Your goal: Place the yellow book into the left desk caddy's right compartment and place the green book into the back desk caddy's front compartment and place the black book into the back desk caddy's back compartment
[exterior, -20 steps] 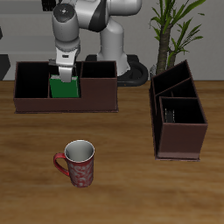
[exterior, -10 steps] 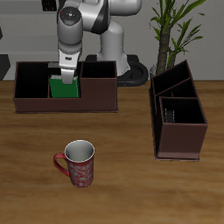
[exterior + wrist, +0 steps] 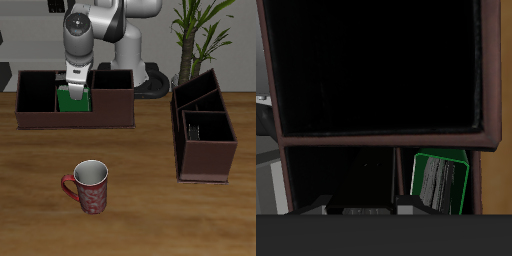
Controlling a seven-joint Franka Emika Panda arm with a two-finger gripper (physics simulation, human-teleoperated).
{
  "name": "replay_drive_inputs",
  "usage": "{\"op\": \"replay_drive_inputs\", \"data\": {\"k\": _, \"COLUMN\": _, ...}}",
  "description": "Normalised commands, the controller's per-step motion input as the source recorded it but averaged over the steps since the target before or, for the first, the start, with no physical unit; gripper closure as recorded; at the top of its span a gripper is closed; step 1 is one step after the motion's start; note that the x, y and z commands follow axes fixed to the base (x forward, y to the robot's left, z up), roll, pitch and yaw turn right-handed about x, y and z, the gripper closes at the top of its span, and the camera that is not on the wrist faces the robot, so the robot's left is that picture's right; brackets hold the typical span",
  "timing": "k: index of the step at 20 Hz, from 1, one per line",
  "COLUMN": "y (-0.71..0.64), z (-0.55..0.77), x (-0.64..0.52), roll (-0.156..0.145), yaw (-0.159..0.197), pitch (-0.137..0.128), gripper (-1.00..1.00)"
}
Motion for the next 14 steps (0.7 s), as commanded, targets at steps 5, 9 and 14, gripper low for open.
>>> {"op": "replay_drive_inputs", "data": {"k": 5, "y": 0.09, "z": 0.04, "x": 0.02, "roll": 0.039, "yaw": -0.038, "pitch": 0.031, "gripper": -1.00}}
{"op": "replay_drive_inputs", "data": {"k": 9, "y": 0.14, "z": 0.14, "x": -0.01, "roll": 0.029, "yaw": -0.040, "pitch": -0.003, "gripper": -1.00}}
{"op": "replay_drive_inputs", "data": {"k": 14, "y": 0.11, "z": 0.34, "x": -0.01, "roll": 0.044, "yaw": -0.089, "pitch": -0.059, "gripper": -1.00}}
